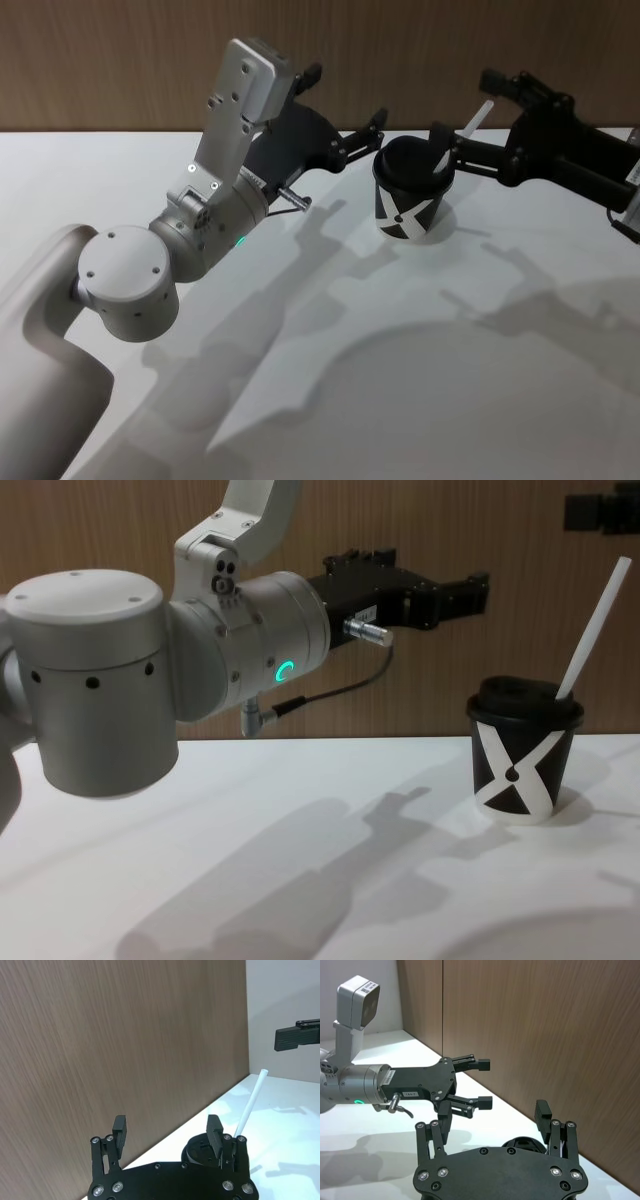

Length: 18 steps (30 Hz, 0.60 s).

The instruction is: Pick up the straw with one hand, pass it to the other hand, and insert it into the cup.

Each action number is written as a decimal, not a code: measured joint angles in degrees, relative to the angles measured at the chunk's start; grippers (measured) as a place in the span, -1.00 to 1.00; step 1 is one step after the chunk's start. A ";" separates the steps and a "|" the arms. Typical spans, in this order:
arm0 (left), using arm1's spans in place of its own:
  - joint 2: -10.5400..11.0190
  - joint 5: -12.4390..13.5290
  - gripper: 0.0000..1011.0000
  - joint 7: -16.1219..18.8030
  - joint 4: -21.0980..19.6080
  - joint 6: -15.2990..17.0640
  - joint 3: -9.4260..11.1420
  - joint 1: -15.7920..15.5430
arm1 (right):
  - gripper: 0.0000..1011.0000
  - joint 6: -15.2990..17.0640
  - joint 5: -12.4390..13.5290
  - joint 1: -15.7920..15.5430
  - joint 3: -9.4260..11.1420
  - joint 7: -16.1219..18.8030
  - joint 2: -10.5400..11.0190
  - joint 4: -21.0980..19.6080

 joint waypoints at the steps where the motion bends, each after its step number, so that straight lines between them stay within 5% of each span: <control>1: 0.00 0.00 0.98 0.00 -0.01 0.06 -0.01 0.01 | 0.98 -0.05 -0.04 0.01 -0.02 0.01 0.01 0.01; 18: 0.00 0.07 0.98 -0.05 -0.11 0.54 -0.04 0.05 | 0.98 -0.65 -0.52 0.08 -0.27 0.12 0.12 0.14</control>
